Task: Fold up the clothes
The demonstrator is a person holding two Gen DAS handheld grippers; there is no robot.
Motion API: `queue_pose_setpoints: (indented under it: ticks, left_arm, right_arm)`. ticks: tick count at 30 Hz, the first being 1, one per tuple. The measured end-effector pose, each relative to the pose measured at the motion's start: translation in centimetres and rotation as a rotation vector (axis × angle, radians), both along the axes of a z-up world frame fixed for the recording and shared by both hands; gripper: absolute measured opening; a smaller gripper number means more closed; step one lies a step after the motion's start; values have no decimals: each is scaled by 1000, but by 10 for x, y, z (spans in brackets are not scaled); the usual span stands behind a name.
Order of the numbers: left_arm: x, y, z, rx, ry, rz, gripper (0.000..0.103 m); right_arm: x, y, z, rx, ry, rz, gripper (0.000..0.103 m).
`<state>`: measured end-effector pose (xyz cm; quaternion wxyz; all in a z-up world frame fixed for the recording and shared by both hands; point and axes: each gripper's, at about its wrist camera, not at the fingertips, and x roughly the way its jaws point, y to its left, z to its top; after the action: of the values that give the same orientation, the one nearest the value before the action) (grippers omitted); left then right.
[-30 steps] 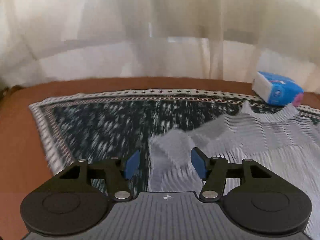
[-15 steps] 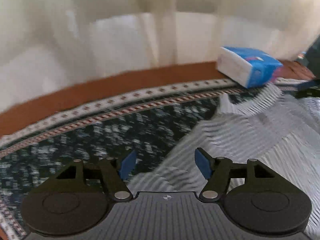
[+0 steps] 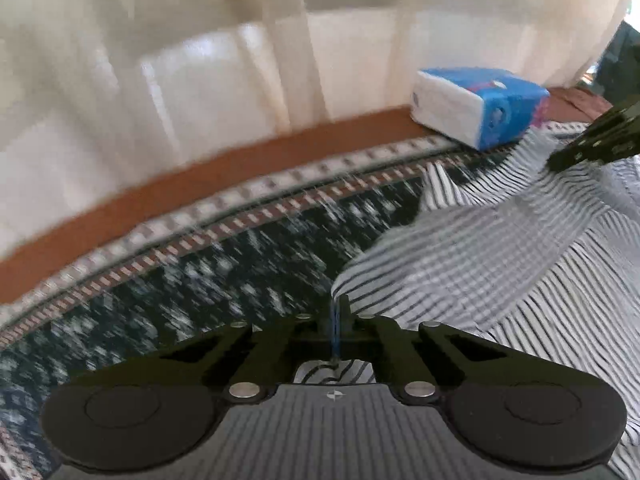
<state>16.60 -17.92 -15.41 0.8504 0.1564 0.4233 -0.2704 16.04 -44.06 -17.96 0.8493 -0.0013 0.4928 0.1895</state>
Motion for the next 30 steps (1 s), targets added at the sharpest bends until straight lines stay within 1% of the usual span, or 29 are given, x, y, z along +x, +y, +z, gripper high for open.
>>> queue_pose_setpoints:
  ticks: [1,3,6,8,11,13,14,15,16,17,18,21,22,23,24,27,30]
  left_arm:
    - [1,1,3,-2,-20,16,0]
    - [11,0,1,14,-35,46,0]
    - [27,-2,-1,39,-57,91,0]
    - [37,-4,-3,55,-72,121,0]
    - [52,-6,-5,80,-94,165,1]
    - [56,-6,-7,104,-97,192,24]
    - [53,-1,-3,105,-103,210,25]
    - [48,5,6,93,-111,220,26]
    - [42,12,15,82,-118,231,28]
    - [36,18,24,69,-125,240,29]
    - [26,26,36,51,-129,242,31]
    - [-17,49,69,-11,-133,234,40]
    - [-35,55,77,-25,-132,229,45]
    - [-55,56,80,-32,-124,220,48]
    - [-75,57,83,-39,-115,211,49]
    - [-137,53,83,-47,-69,202,50]
    - [-200,46,73,-40,-20,227,54]
  right_arm:
    - [-2,1,7,0,-38,-5,1]
    - [-5,3,22,-3,-111,-6,1]
    - [-1,4,38,5,-198,-43,0]
    - [4,5,39,-13,-238,-73,0]
    - [6,7,26,-54,-250,-114,1]
    - [3,8,17,-95,-243,-151,4]
    - [0,8,16,-113,-241,-174,8]
    - [-7,7,21,-115,-254,-191,16]
    - [-16,4,30,-104,-278,-203,20]
    - [-26,0,40,-93,-301,-218,31]
    - [-39,-4,55,-80,-327,-242,38]
    - [-89,-19,92,-25,-366,-254,39]
    - [-112,-25,102,-10,-366,-252,39]
    - [-134,-26,108,0,-359,-248,42]
    - [-155,-31,112,2,-341,-243,46]
    - [-222,-52,110,3,-251,-246,47]
    - [-275,-64,92,41,-162,-233,47]
